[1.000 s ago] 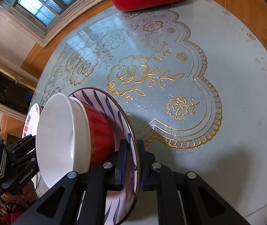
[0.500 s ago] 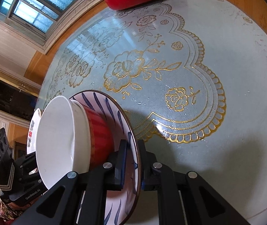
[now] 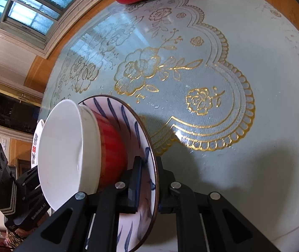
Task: Organize plates and bowls
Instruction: 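Lift the nested bowls with the right tool and carry them over the plate stack, then lower the nested bowls onto the white plate stack with the right tool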
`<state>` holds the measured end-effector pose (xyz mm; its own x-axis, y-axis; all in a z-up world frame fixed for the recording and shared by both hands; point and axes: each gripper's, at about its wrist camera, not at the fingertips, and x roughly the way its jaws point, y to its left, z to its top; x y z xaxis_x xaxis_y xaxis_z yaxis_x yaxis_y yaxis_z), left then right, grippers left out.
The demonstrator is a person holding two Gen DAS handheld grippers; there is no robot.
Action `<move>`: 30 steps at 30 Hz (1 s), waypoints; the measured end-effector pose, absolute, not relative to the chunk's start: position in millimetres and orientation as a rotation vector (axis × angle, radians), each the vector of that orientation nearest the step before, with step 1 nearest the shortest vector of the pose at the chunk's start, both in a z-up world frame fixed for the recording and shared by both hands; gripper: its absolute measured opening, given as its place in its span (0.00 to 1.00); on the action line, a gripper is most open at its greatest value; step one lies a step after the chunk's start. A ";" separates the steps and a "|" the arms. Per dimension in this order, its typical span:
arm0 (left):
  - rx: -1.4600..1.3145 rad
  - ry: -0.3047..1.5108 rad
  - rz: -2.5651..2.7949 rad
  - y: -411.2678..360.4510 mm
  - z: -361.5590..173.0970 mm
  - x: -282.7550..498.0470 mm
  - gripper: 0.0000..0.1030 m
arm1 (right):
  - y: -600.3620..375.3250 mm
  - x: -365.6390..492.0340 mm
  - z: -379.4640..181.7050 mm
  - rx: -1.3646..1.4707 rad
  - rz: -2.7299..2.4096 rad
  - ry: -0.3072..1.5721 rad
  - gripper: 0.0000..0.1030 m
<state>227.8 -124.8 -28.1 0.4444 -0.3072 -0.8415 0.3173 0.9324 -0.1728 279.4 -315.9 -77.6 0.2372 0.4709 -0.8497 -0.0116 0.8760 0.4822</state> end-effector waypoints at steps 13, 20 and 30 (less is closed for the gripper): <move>-0.038 0.979 -0.357 -113.2 -11.0 223.7 0.14 | -295.9 284.0 -51.7 0.354 0.363 1.205 0.10; -0.077 0.917 -0.324 -100.2 12.4 222.5 0.14 | -284.5 292.5 -26.8 0.331 0.402 1.161 0.10; -0.149 0.846 -0.205 -53.0 36.1 213.2 0.14 | -229.0 309.1 10.5 0.226 0.525 1.104 0.10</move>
